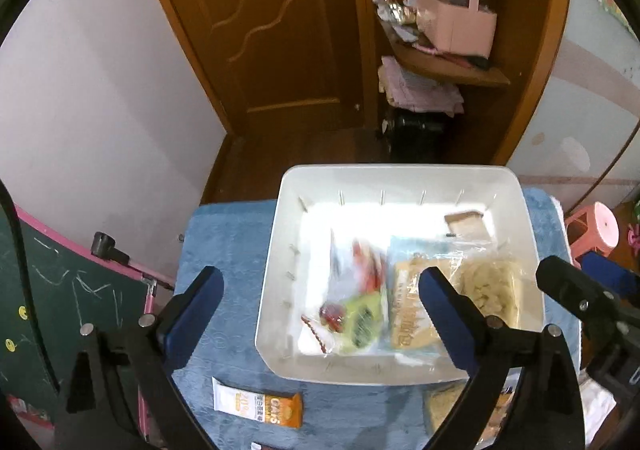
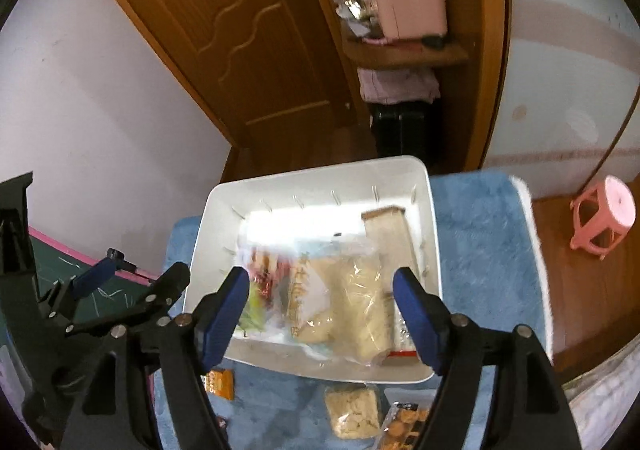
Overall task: Organize snacks
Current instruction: 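Open both tools to drop the packs into the basket and withdraw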
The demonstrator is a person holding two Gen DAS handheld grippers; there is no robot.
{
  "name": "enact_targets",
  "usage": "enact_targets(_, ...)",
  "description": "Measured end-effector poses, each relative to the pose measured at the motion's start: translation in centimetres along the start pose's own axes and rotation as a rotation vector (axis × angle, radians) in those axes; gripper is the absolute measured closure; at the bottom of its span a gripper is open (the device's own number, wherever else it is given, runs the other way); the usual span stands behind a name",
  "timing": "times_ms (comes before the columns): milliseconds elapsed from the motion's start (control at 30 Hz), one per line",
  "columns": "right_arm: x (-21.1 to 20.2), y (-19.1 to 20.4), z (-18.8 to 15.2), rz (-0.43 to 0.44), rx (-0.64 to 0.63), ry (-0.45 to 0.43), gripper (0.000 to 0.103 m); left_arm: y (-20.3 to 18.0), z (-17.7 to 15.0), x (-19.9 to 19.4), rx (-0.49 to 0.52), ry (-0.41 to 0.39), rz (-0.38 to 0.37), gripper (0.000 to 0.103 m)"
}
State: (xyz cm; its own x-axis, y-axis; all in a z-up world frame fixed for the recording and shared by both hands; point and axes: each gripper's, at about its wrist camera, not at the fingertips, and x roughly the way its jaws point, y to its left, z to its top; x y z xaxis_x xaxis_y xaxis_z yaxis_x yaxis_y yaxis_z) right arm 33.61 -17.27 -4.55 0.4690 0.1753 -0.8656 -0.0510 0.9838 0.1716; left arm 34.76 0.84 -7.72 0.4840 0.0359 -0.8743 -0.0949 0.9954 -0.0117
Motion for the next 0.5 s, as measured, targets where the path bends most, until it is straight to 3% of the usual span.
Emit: enact_targets(500,-2.5,2.2,-2.3,-0.038,-0.068,-0.071,0.028,1.6,-2.7,-1.4,-0.018,0.016,-0.031,0.005)
